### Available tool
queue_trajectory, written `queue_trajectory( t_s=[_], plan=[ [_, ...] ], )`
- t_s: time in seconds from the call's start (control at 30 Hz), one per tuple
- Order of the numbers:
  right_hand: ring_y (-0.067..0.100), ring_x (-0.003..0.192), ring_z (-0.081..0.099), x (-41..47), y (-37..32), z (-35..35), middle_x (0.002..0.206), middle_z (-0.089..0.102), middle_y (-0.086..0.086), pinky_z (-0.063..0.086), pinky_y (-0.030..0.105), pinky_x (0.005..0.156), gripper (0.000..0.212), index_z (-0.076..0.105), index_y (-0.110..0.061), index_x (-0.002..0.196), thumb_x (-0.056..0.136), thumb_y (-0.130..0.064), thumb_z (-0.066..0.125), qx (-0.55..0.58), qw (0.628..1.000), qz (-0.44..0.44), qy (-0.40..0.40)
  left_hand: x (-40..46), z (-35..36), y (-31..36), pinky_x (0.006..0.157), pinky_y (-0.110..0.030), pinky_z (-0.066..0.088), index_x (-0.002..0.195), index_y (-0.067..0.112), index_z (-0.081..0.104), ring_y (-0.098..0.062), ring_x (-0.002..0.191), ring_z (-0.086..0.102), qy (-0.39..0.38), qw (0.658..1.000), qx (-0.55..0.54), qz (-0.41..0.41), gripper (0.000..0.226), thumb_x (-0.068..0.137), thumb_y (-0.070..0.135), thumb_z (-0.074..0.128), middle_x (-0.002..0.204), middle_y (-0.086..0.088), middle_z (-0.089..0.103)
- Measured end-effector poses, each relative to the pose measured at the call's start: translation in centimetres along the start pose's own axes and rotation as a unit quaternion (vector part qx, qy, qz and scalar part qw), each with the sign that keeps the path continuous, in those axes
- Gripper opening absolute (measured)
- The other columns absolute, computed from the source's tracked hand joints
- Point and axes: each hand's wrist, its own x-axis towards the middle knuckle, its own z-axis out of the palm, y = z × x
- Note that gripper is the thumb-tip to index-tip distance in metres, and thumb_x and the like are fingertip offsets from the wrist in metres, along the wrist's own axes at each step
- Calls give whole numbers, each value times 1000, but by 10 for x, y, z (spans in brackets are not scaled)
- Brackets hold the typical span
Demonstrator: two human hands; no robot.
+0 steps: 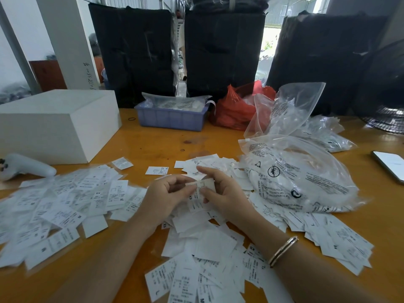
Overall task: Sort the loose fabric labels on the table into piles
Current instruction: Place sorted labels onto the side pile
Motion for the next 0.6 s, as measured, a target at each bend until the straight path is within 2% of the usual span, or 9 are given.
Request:
queue_trajectory(
  t_s=[0.07, 0.13, 0.2, 0.3, 0.37, 0.43, 0.5, 0.6],
  plan=[
    [8, 71, 63, 2, 0, 1, 90, 59, -9, 54, 24, 68, 50, 46, -44, 117, 89, -6, 61, 17, 999, 6, 26, 0, 1, 0, 55, -8, 47, 86, 34, 69, 2, 76, 65, 4, 1000, -2, -10, 11, 81, 25, 71, 83, 13, 70],
    [6, 68, 64, 4, 0, -3, 93, 60, -9, 51, 22, 63, 37, 49, -38, 110, 89, -10, 62, 30, 997, 14, 76, 1, 0, 1, 53, -8, 47, 87, 32, 69, 1, 74, 65, 29, 999, -25, -24, 10, 80, 25, 72, 82, 13, 71],
    [4, 64, 64, 5, 1, -6, 85, 65, -9, 49, 22, 61, 21, 57, -31, 96, 89, -13, 63, 11, 994, 21, 108, 1, -1, 1, 52, -8, 46, 89, 30, 69, 2, 72, 65, 48, 997, -52, -34, 11, 80, 25, 71, 80, 14, 72],
    [-2, 57, 61, 4, 2, -4, 75, 66, -13, 44, 11, 55, 20, 63, -31, 80, 87, -12, 65, -45, 995, 11, 83, 0, -1, 0, 54, -7, 47, 90, 32, 67, 5, 75, 64, 39, 999, -29, -24, 12, 80, 27, 72, 78, 18, 71],
    [-3, 57, 61, 3, 1, -1, 76, 65, -13, 43, 8, 54, 23, 62, -34, 85, 88, -11, 64, -59, 996, 8, 65, 0, 0, -1, 57, -7, 48, 89, 34, 67, 7, 79, 62, 34, 999, -9, -14, 13, 80, 27, 72, 82, 19, 69],
    [-2, 59, 61, 3, 1, -2, 76, 65, -11, 44, 9, 55, 25, 61, -34, 93, 88, -10, 63, -41, 996, 17, 80, 0, 0, -2, 58, -6, 47, 88, 36, 66, 9, 80, 61, 36, 999, -2, -6, 14, 80, 26, 72, 84, 21, 68],
    [-5, 59, 60, 3, 0, -3, 77, 65, -13, 43, 7, 55, 24, 63, -35, 89, 89, -11, 63, -48, 996, 27, 76, 0, 0, -2, 57, -6, 46, 87, 36, 66, 10, 79, 61, 38, 999, -1, -4, 14, 80, 27, 72, 82, 22, 68],
    [-8, 64, 55, 0, -2, -1, 77, 62, -18, 40, 7, 57, 25, 67, -35, 85, 90, -11, 60, -108, 994, 4, 10, 1, -2, -4, 57, -3, 44, 87, 35, 67, 18, 81, 56, 36, 999, 19, 1, 9, 81, 29, 71, 79, 32, 65]
  ],
)
